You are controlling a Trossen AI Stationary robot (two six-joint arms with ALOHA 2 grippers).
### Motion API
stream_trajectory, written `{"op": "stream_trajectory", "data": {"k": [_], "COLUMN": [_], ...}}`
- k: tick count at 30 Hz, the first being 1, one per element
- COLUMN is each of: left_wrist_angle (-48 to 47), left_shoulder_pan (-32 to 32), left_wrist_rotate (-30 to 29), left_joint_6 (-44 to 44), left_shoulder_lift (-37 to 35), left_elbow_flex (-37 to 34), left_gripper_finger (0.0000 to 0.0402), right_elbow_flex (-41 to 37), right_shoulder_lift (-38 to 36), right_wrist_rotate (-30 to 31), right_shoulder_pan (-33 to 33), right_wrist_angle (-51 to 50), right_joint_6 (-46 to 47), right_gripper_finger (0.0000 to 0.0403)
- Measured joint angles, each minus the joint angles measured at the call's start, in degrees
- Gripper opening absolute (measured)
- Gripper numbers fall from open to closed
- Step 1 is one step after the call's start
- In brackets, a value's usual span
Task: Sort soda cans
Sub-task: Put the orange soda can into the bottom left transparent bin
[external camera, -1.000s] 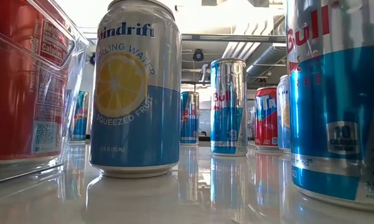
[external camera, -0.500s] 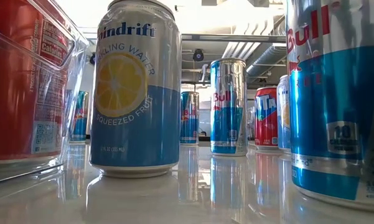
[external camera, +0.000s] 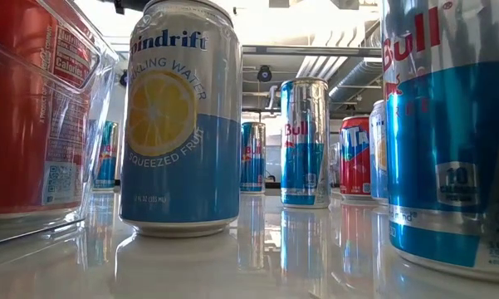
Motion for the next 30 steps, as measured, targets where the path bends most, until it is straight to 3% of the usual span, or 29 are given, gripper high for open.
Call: {"op": "stream_trajectory", "data": {"k": [4, 7, 11, 15, 18, 23, 27, 30], "left_wrist_angle": [-1.28, -1.45, -1.56, -1.61, -1.73, -2.84, -3.81, -4.7], "left_shoulder_pan": [-0.34, -0.32, -0.05, -0.04, -0.04, -0.04, -0.04, -0.04], "left_wrist_rotate": [-0.04, -0.08, -0.15, -0.24, -0.22, -0.22, -0.21, -0.19], "left_joint_6": [-1.72, -1.86, -1.89, -1.89, -1.91, -2.11, -2.49, -3.26], "left_shoulder_lift": [0.03, 0.03, 0.03, 0.03, 0.03, 0.03, 0.03, 0.01], "left_elbow_flex": [-0.02, -0.02, -0.02, -0.02, -0.02, -0.02, -0.02, -0.02], "left_gripper_finger": [0.0349, 0.0349, 0.0349, 0.0349, 0.0349, 0.0349, 0.0349, 0.0349], "right_elbow_flex": [0.03, 2.54, 12.39, 22.63, 29.22, 41.68, 50.34, 53.96], "right_shoulder_lift": [-0.07, 0.61, 6.68, 19.46, 30.3, 46.39, 56.82, 62.73], "right_wrist_rotate": [-0.17, -0.44, 4.83, 14.16, 17.21, 11.95, 3.8, 1.23], "right_shoulder_pan": [-0.09, -0.09, -0.09, -0.11, -0.48, -4.07, -8.95, -12.45], "right_wrist_angle": [15.47, 16.9, -1.21, -15.54, -22.76, -34.95, -46.64, -51.0], "right_joint_6": [4.98, 2.07, -2.26, -3.82, -9.03, -8.74, -8.72, -10.19], "right_gripper_finger": [0.0179, 0.0179, 0.0179, 0.0179, 0.0179, 0.0197, 0.0244, 0.0285]}}
